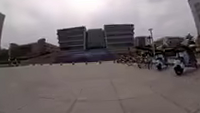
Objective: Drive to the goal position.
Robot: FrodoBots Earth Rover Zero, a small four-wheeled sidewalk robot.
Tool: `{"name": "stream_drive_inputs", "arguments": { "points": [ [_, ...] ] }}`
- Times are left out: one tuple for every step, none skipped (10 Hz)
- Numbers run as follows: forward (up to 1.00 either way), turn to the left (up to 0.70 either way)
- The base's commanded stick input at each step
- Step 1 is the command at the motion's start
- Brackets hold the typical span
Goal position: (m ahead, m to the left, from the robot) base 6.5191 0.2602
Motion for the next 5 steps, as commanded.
{"name": "stream_drive_inputs", "arguments": {
  "points": [
    [0.85,0.0],
    [0.85,0.0],
    [0.85,0.0],
    [0.85,0.0],
    [0.85,0.0]
  ]
}}
